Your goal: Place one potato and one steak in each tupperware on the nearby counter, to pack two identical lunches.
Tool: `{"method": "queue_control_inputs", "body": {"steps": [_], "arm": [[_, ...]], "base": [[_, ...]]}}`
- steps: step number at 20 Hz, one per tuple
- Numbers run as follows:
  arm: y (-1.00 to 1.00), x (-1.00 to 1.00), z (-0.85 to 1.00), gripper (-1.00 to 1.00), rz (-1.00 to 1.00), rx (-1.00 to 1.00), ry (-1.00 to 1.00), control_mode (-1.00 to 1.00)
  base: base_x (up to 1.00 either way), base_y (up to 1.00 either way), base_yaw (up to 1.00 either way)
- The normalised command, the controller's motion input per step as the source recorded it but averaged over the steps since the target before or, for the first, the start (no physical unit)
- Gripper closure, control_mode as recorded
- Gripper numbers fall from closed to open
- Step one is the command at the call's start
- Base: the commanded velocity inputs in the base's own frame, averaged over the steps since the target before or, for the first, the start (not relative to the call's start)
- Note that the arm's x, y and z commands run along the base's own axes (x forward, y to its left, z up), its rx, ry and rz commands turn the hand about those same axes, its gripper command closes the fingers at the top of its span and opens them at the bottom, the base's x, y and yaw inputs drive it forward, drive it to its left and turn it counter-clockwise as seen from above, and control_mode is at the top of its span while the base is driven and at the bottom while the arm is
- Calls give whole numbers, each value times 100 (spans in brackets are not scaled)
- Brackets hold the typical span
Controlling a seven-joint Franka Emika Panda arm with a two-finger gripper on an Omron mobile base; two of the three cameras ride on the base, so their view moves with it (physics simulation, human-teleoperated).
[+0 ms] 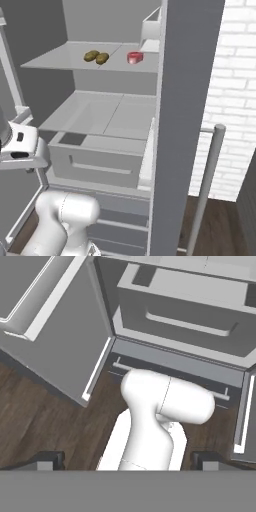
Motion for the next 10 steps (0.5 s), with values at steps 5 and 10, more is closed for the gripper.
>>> {"method": "queue_control_inputs", "body": {"steps": [5,10], "arm": [[0,0,0,-100,0,0,0,100],[0,0,0,-100,0,0,0,100]], "base": [[47,0,-1],[14,-7,0]]}}
